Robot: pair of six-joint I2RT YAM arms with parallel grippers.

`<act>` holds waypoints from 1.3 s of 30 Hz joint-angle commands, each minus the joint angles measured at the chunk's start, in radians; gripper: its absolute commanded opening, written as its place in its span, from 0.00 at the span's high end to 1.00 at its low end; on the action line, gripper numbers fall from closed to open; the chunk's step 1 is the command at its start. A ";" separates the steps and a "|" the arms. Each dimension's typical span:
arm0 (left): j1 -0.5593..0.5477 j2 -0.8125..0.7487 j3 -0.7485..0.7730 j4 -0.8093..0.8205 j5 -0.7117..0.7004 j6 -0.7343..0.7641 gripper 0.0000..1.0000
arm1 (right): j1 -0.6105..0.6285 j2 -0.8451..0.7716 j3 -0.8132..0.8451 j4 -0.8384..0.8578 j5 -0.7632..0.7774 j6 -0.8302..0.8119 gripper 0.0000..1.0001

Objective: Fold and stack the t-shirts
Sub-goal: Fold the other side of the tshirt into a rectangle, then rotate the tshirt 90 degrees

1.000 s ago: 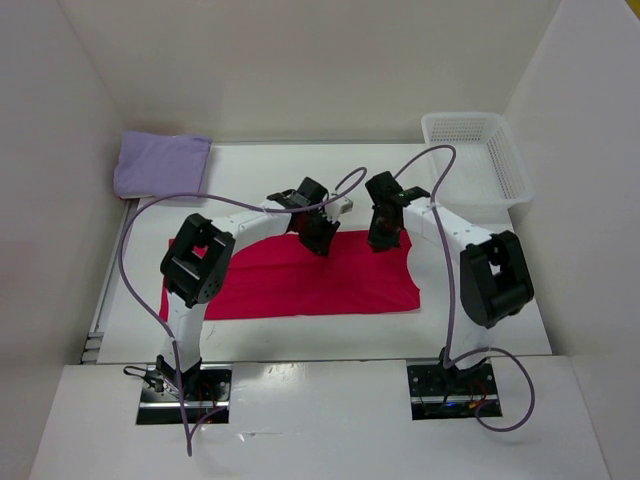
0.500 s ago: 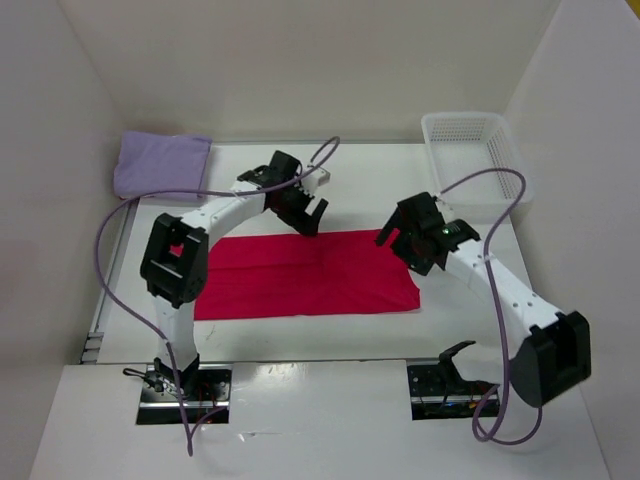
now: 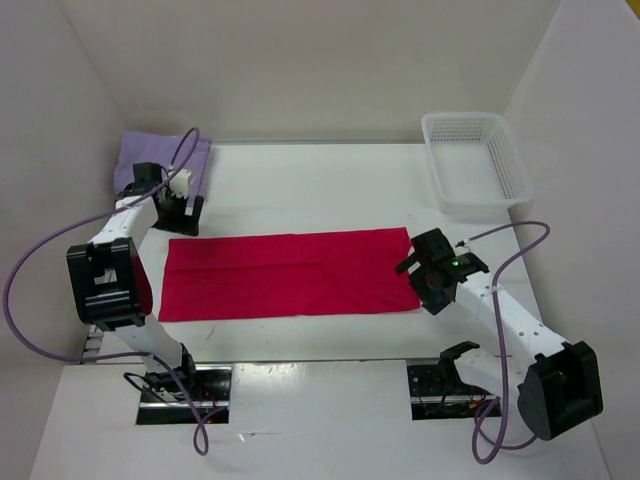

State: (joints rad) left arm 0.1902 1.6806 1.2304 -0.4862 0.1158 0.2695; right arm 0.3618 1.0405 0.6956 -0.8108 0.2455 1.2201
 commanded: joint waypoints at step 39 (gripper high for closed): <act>0.313 0.027 -0.092 -0.089 0.116 0.206 0.01 | -0.124 1.007 0.869 0.194 -0.115 -0.487 1.00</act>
State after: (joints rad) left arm 0.5064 1.7550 1.1206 -0.4969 0.1795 0.4244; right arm 0.2420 1.9415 1.3159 -0.6537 0.1120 0.8585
